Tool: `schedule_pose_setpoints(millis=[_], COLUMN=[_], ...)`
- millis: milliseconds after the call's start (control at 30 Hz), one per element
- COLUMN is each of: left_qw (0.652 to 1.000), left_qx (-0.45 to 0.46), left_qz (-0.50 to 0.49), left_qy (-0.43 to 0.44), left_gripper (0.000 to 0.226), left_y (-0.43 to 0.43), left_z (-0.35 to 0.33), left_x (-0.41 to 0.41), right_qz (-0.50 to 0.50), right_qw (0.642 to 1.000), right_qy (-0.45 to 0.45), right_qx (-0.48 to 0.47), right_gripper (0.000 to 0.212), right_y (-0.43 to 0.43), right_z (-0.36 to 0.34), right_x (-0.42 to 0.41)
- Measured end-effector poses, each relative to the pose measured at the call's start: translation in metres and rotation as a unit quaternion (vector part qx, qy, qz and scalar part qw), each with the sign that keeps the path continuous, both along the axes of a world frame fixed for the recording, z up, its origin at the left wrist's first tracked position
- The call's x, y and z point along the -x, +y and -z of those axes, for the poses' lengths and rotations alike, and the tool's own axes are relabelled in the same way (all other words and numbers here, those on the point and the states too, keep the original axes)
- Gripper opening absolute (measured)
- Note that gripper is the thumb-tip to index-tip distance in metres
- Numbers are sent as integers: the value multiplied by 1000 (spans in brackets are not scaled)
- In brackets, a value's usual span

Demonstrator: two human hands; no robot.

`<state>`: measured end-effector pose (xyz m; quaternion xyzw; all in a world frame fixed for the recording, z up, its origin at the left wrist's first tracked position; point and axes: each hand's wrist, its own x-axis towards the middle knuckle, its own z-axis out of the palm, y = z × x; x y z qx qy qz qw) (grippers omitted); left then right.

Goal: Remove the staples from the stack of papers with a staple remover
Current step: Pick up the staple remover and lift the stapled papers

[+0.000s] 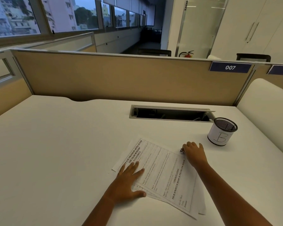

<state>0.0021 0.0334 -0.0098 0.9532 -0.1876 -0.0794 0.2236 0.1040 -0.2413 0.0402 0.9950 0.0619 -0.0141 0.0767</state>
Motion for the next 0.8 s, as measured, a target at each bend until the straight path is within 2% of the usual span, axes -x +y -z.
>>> schedule_pose_setpoints(millis=[100,200,367,400,467,533,600,667,800], left_qw=[1000,999,996,992,989,984,990,988,992], left_qx=[-13,-25,-40,-52,-73,-59,-48,-64,-20], left_qz=[-5,-27,-81,-100,-132,-152,-135,-140,-124], left_qy=[-1,-14,-22,-60,-3,-69,6,16,30], left_gripper=[94,92,81,78,77,88,96,87,82], left_y=[-3,-16,-49,-57,-71,-79,-86,-86,-76], left_z=[-2,-3,-4,-7,-24,-20,-11,-8,-10], left_x=[0,2,6,8,12,10,8,5,4], right_qz=[-8,-3,24,31,29,20,15,11,39], right_qw=[998,984,920,904,880,857,820,776,674], right_qy=[-49,-126,-217,-230,-276,-350,-425,-478,-491], right_qx=[-28,-128,-326,-358,-386,-379,-382,-411,-550], right_gripper=[29,27,25,24,25,26,24,25,24], right_y=[-5,-6,10,14,19,21,21,19,15], right_z=[0,-6,-23,-26,-32,-39,-47,-57,-77], right_x=[2,6,23,27,34,42,48,51,49])
